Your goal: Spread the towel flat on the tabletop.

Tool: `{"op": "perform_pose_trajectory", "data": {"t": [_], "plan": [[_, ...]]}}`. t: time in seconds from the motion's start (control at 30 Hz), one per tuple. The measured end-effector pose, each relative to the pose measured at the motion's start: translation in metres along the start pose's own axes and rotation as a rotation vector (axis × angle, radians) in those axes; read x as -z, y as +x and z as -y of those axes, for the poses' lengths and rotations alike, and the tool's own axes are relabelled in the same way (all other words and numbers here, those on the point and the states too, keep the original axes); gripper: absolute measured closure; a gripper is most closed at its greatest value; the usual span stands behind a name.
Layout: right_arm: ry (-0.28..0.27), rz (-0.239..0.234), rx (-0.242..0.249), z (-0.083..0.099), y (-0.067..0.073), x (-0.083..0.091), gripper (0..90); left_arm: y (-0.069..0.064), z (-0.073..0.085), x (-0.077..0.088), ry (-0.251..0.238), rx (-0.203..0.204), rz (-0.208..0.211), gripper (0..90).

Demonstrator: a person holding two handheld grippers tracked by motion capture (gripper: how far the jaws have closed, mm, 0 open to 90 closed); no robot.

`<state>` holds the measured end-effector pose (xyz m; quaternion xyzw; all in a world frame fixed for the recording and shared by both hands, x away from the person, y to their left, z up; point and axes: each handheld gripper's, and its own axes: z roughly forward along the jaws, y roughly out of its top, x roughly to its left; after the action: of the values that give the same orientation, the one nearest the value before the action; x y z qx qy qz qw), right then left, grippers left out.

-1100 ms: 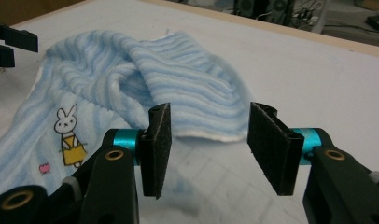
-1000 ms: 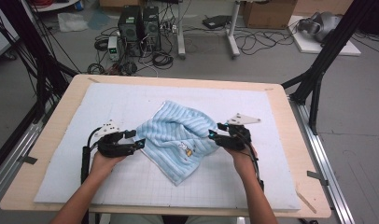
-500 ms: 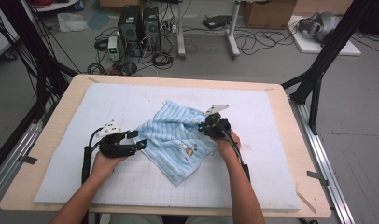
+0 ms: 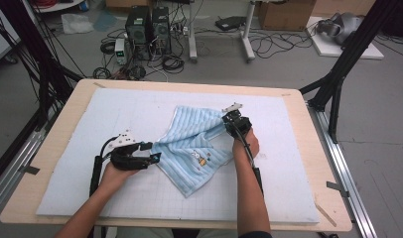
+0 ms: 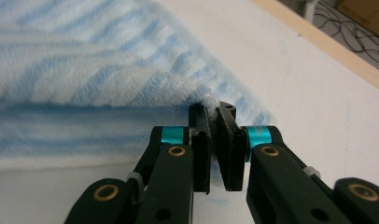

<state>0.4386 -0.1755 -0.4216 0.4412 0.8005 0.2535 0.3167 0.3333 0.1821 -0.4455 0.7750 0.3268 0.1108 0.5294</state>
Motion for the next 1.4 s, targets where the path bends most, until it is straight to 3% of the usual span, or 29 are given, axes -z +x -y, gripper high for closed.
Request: {"op": "perform_pose_trajectory", "data": {"t": [0.03,0.1,0.13,0.17,0.23,0.27,0.3,0.57,0.6,0.7,0.8,0.83,0.87,0.9,0.93,0.97,1.1,1.4], "plan": [[-0.036,-0.044,-0.052,0.0,-0.001,0.003,74.6,-0.002,0.0,-0.001,0.003,-0.004,0.013,38.7],[-0.082,-0.084,-0.07,0.001,-0.001,0.007,62.5,-0.01,-0.002,-0.008,0.02,-0.025,0.04,38.6],[-0.082,-0.084,-0.07,0.001,-0.001,0.007,62.5,-0.01,-0.002,-0.008,0.02,-0.025,0.04,38.5],[-0.115,-0.15,-0.116,0.004,-0.003,0.013,51.9,-0.013,-0.002,-0.01,0.03,-0.042,0.042,38.2],[-0.125,-0.165,-0.129,0.007,-0.004,0.016,48.1,-0.021,-0.002,-0.016,0.065,-0.082,0.05,38.3],[-0.15,-0.2,-0.149,0.013,-0.005,0.024,45.0,-0.024,-0.002,-0.02,0.089,-0.096,0.055,38.3],[-0.157,-0.19,-0.138,0.016,-0.004,0.028,43.9,-0.029,-0.002,-0.026,0.145,-0.143,0.04,38.6],[-0.204,-0.214,-0.138,0.039,-0.01,0.055,42.0,-0.04,-0.008,-0.041,0.214,-0.162,0.057,39.1],[-0.21,-0.218,-0.145,0.043,-0.012,0.061,41.8,-0.043,-0.008,-0.046,0.242,-0.176,0.052,41.0],[-0.224,-0.212,-0.149,0.047,-0.013,0.066,41.6,-0.046,-0.008,-0.048,0.246,-0.199,0.034,42.0],[-0.231,-0.212,-0.157,0.052,-0.015,0.069,41.7,-0.046,-0.008,-0.047,0.246,-0.206,0.023,49.7],[-0.223,-0.212,-0.163,0.054,-0.015,0.069,41.6,-0.045,-0.009,-0.045,0.247,-0.217,0.018,65.7],[-0.223,-0.212,-0.163,0.054,-0.015,0.069,41.6,-0.045,-0.009,-0.044,0.245,-0.22,0.024,65.7],[-0.225,-0.212,-0.164,0.055,-0.016,0.069,41.6,-0.043,-0.008,-0.044,0.244,-0.229,0.036,78.5],[-0.216,-0.216,-0.172,0.057,-0.016,0.069,41.6,-0.042,-0.009,-0.043,0.246,-0.227,0.034,85.2],[-0.215,-0.221,-0.174,0.058,-0.015,0.068,41.6,-0.042,-0.009,-0.042,0.242,-0.226,0.035,85.8],[-0.206,-0.226,-0.167,0.062,-0.013,0.069,42.2,-0.033,-0.01,-0.035,0.229,-0.188,0.033,86.2],[-0.207,-0.236,-0.171,0.065,-0.012,0.074,43.2,0.003,-0.011,-0.004,0.154,-0.093,0.006,86.1]]}}
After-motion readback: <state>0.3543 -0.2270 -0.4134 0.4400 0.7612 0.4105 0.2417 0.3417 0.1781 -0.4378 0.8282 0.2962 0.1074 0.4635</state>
